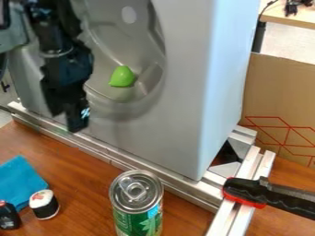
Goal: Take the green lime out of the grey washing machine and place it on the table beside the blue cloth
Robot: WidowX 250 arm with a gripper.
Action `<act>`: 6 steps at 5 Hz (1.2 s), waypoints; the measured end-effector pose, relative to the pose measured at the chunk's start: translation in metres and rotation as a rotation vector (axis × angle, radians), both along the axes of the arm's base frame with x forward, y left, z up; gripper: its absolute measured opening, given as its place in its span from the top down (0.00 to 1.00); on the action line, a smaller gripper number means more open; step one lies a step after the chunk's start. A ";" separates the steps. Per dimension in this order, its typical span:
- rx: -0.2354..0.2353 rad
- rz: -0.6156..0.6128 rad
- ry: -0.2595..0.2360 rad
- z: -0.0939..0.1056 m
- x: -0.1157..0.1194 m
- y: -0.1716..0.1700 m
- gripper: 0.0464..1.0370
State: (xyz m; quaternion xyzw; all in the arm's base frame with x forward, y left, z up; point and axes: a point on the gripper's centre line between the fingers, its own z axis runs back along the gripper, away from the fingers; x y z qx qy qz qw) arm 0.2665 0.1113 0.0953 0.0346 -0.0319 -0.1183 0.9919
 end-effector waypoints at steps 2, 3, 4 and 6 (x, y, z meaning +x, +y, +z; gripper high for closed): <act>0.012 -0.048 -0.120 0.009 0.048 0.009 0.04; 0.064 -0.076 -0.118 0.012 0.071 0.011 0.04; 0.065 -0.085 -0.121 0.009 0.080 0.012 0.04; 0.048 -0.130 -0.108 -0.007 0.093 0.014 0.04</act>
